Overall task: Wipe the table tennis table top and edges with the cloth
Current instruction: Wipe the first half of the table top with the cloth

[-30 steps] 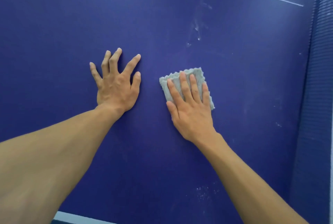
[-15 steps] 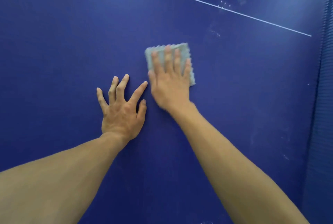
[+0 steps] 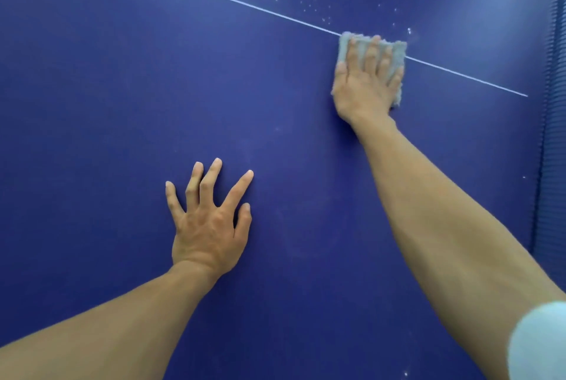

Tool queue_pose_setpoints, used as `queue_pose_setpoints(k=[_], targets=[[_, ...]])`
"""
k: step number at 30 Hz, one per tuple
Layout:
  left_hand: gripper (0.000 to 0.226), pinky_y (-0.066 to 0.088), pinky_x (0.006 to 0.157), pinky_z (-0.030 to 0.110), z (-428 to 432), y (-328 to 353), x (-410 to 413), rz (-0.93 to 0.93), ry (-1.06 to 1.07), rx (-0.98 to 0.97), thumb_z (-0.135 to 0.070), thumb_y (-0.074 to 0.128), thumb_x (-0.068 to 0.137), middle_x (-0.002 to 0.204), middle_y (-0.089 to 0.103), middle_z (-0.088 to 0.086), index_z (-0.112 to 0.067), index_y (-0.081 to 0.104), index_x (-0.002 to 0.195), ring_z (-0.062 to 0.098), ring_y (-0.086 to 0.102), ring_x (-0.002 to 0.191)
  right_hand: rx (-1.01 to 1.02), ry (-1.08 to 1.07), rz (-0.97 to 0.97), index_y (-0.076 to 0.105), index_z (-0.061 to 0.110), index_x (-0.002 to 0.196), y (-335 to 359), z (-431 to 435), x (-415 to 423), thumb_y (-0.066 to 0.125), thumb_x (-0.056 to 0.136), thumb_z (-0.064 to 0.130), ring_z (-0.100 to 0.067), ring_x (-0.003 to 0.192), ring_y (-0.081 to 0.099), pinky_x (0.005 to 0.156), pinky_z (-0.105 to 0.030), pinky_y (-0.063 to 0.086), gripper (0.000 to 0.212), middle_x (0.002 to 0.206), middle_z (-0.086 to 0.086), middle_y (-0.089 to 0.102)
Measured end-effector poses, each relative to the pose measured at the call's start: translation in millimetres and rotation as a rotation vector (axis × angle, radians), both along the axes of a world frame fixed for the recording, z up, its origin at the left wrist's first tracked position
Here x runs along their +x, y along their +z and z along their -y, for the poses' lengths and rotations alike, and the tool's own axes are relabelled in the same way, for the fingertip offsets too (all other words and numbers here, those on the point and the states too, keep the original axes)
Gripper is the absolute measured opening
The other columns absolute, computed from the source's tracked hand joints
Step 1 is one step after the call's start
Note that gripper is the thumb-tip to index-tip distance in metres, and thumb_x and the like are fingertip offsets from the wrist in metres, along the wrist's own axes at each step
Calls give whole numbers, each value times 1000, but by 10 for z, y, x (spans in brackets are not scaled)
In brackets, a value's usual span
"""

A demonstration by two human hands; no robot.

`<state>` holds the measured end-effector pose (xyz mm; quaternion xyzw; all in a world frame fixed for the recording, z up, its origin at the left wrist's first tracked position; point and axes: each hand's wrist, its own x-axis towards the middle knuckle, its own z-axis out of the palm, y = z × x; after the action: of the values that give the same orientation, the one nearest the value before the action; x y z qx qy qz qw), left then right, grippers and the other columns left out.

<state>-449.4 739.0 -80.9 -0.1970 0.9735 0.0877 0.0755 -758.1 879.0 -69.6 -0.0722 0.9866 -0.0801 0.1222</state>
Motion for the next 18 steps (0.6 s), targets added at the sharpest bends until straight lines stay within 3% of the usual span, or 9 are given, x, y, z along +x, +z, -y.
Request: queue_pose_setpoints(k=[3, 6, 9, 14, 16, 18], targets=[[58, 6, 121, 72, 5, 10, -16, -10, -1, -8, -50, 29, 100, 167, 20, 7, -44, 36, 156, 34, 15, 157, -3, 459, -21, 6, 36, 167, -22, 419, 524, 17, 111, 47, -30, 162, -7, 126, -62, -5, 58, 176, -3, -3], [57, 7, 120, 73, -6, 13, -14, -33, 0, -4, -49, 30, 99, 167, 22, 8, -43, 38, 155, 36, 17, 156, 0, 665, -33, 14, 37, 166, -40, 167, 1026, 15, 108, 49, -28, 162, 1, 128, -58, -1, 59, 176, -1, 6], [57, 8, 120, 74, -8, 14, -31, -34, 2, 1, -49, 31, 99, 166, 23, 8, -43, 39, 155, 36, 17, 156, 53, 541, -56, 11, 34, 166, -58, -352, 875, 24, 111, 47, -28, 162, -1, 128, -57, -4, 59, 176, -3, 3], [56, 9, 119, 75, -6, 25, -41, -15, -11, -5, -48, 32, 99, 166, 22, 9, -43, 37, 155, 37, 18, 156, 42, -117, 31, -2, 34, 167, 27, -654, 161, 16, 110, 46, -29, 161, -14, 126, -61, -8, 61, 175, -4, -12], [57, 9, 119, 75, -3, 33, -38, -1, -17, -9, -48, 32, 99, 166, 21, 8, -42, 35, 156, 37, 18, 156, 24, -107, 29, -2, 33, 167, 36, -339, 139, 16, 110, 46, -30, 160, -16, 126, -62, -9, 61, 175, -5, -14], [58, 9, 120, 74, 6, 35, -38, 7, -14, -17, -48, 30, 99, 167, 21, 8, -40, 35, 156, 37, 18, 156, 14, 150, -5, 3, 33, 167, 22, 75, 315, 19, 111, 45, -31, 161, -12, 126, -63, -8, 59, 175, -5, -9]])
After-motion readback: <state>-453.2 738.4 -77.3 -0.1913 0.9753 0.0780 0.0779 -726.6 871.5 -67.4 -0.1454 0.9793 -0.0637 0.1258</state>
